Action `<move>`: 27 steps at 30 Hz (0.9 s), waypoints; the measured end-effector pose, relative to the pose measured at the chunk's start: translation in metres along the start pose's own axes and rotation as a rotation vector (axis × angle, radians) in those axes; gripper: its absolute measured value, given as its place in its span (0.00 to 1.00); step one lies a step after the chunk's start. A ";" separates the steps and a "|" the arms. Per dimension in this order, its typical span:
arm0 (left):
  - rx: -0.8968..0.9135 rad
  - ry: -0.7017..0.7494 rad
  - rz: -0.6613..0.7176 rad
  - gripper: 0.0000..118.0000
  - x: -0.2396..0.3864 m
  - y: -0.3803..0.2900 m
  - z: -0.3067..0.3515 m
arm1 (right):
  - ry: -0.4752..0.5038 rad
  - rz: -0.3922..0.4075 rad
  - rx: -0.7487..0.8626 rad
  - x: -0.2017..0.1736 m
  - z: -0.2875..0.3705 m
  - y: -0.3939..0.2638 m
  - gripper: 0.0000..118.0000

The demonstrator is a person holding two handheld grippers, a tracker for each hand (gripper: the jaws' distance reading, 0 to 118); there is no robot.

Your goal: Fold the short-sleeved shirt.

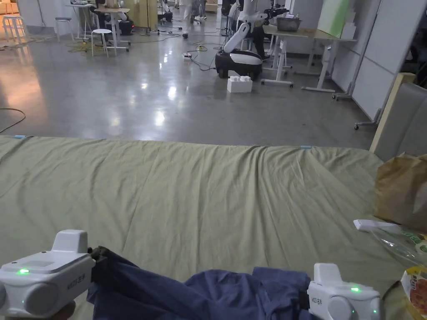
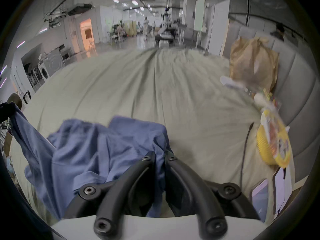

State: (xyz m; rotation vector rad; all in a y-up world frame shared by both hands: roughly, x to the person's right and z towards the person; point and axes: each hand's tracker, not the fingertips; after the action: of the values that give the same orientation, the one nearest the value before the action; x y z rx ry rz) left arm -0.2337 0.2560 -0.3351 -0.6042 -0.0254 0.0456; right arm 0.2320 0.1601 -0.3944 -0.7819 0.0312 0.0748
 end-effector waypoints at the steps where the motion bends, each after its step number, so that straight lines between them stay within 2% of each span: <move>1: 0.010 -0.003 -0.001 0.03 -0.001 0.006 0.005 | 0.015 -0.002 0.039 0.001 0.011 0.008 0.08; 8: 0.116 0.025 -0.041 0.03 -0.015 0.043 0.034 | -0.019 0.048 0.270 0.001 0.087 0.060 0.08; 13: 0.207 0.054 -0.030 0.03 -0.035 0.078 0.065 | -0.036 0.038 0.418 0.011 0.134 0.096 0.08; 20: 0.308 0.106 -0.004 0.03 -0.064 0.130 0.103 | -0.083 0.010 0.527 0.026 0.174 0.149 0.08; 27: 0.352 0.165 -0.020 0.03 -0.083 0.174 0.111 | -0.110 0.008 0.594 0.030 0.190 0.200 0.08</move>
State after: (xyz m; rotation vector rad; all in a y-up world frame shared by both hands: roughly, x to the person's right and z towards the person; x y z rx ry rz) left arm -0.3269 0.4579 -0.3437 -0.2542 0.1342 -0.0192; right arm 0.2462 0.4365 -0.4017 -0.1831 -0.0464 0.1097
